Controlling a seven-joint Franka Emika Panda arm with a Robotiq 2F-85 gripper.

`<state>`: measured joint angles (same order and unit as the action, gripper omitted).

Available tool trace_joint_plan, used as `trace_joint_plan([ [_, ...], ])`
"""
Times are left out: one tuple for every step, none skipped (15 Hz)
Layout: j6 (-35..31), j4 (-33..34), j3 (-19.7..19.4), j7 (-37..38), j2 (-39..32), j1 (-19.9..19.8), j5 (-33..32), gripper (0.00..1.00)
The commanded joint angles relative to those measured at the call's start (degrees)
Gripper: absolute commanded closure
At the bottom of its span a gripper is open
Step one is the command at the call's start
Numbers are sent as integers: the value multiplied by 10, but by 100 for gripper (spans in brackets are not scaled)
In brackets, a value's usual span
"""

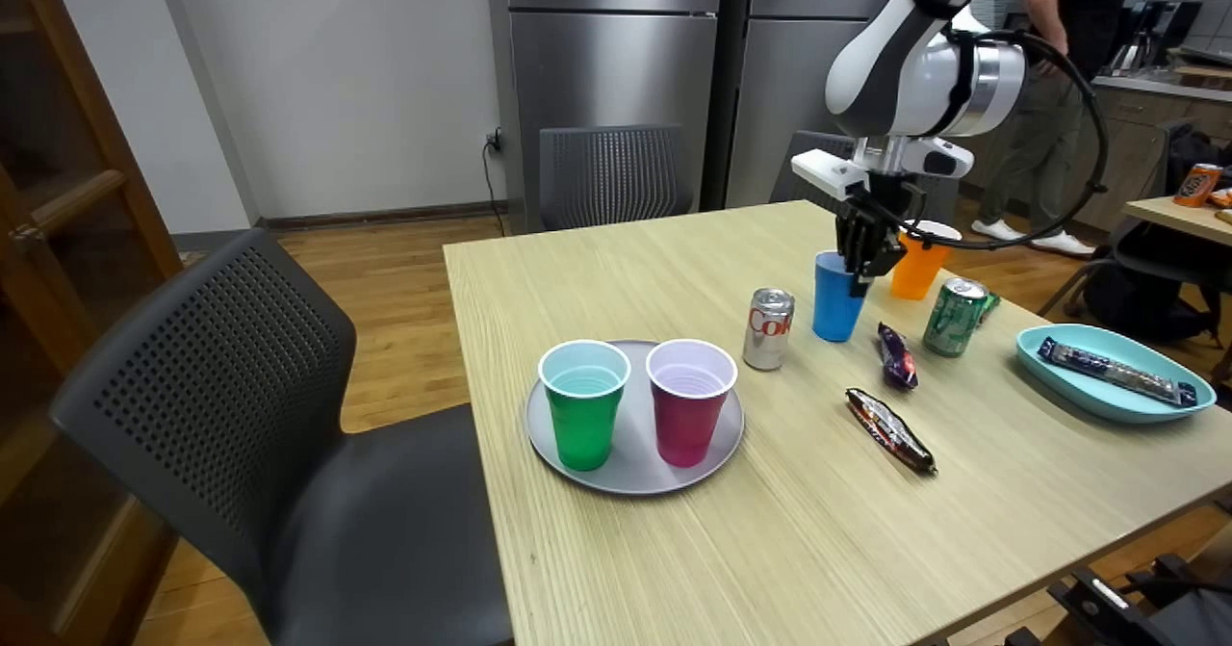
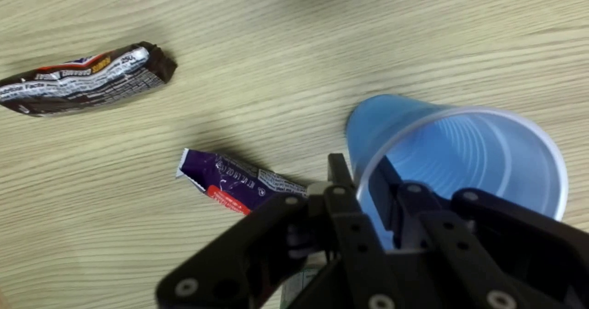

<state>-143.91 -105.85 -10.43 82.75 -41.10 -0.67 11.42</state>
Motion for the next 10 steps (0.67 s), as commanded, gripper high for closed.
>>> trace_joint_plan([
  [-7,5,-3,11,-1,2,4,100],
  [-11,3,-3,10,1,2,4,100],
  [-13,0,-3,10,3,2,4,100],
  [-13,-3,-2,8,11,2,5,99],
  [-14,-7,-3,7,18,3,4,99],
  [-15,-11,-3,5,30,4,3,99],
  [-19,-14,-3,3,39,6,1,99],
  [-20,-18,-3,0,52,8,-2,99],
  [-26,-22,-4,-3,66,12,-7,99],
  [-30,-25,-2,-8,78,15,-11,99],
])
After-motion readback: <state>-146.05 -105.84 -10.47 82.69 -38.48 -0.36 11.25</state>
